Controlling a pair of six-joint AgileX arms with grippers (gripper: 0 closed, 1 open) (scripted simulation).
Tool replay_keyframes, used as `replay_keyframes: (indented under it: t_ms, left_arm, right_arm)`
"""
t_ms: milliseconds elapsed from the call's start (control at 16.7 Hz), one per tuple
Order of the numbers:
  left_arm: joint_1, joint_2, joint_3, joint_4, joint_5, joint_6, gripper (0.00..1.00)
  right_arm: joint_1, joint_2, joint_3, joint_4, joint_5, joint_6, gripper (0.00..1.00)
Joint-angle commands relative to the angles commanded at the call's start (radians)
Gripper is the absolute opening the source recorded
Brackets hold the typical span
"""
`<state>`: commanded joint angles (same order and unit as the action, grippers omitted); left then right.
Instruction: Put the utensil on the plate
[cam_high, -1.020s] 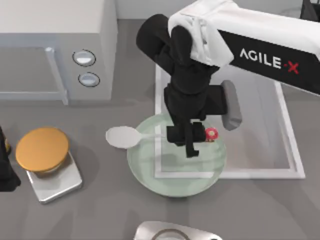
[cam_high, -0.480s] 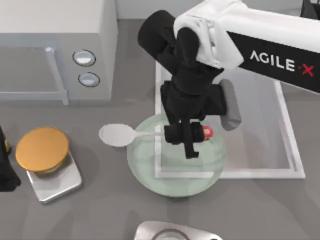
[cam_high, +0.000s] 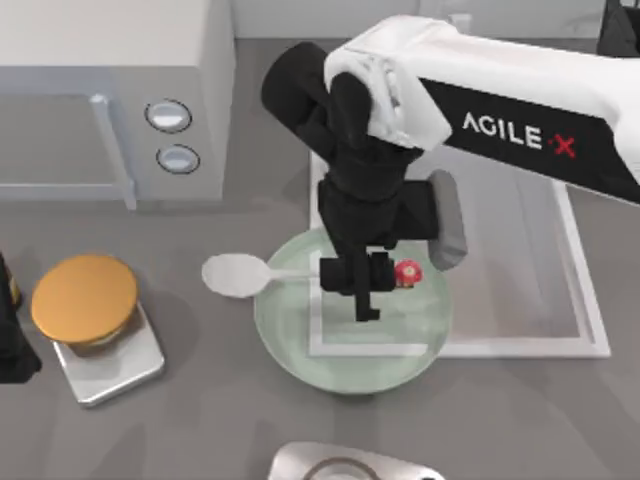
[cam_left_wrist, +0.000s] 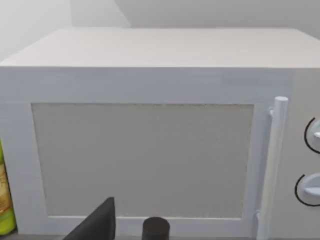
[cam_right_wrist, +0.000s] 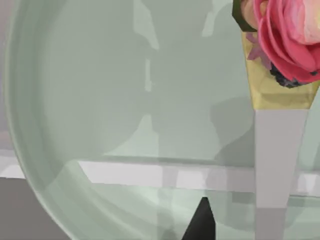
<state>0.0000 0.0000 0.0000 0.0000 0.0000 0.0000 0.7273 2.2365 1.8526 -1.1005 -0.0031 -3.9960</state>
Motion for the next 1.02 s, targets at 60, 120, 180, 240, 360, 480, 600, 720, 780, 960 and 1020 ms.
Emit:
replay_keyframes:
  t_ms: [60,120,180,240,360,480,600,720,780,960,1020]
  left_arm:
    - [0.0,0.0,0.0,0.0,0.0,0.0,1.0]
    - [0.0,0.0,0.0,0.0,0.0,0.0,1.0]
    - [0.0,0.0,0.0,0.0,0.0,0.0,1.0]
    - [0.0,0.0,0.0,0.0,0.0,0.0,1.0]
    - [0.0,0.0,0.0,0.0,0.0,0.0,1.0]
    - [0.0,0.0,0.0,0.0,0.0,0.0,1.0]
    - [0.0,0.0,0.0,0.0,0.0,0.0,1.0]
    - [0.0,0.0,0.0,0.0,0.0,0.0,1.0]
    - [0.0,0.0,0.0,0.0,0.0,0.0,1.0]
    - [0.0,0.0,0.0,0.0,0.0,0.0,1.0]
    - [0.0,0.0,0.0,0.0,0.0,0.0,1.0]
  right_arm:
    - [-0.002,0.019,0.008,-0.003,0.007,0.009,0.0]
    - [-0.004,0.037,0.013,-0.006,0.013,0.018,0.0]
    - [-0.006,0.054,0.014,-0.009,0.019,0.027,0.0]
    - [-0.007,0.07,0.011,-0.012,0.023,0.034,0.0]
    - [-0.008,0.089,0.001,-0.014,0.028,0.04,0.0]
    - [-0.008,0.089,0.001,-0.014,0.028,0.04,0.0]
    - [-0.008,0.089,0.001,-0.014,0.028,0.04,0.0]
    - [-0.008,0.089,0.001,-0.014,0.028,0.04,0.15]
    - [-0.008,0.089,0.001,-0.014,0.028,0.04,0.23]
    - [-0.008,0.089,0.001,-0.014,0.028,0.04,0.45]
    - [-0.008,0.089,0.001,-0.014,0.028,0.04,0.53]
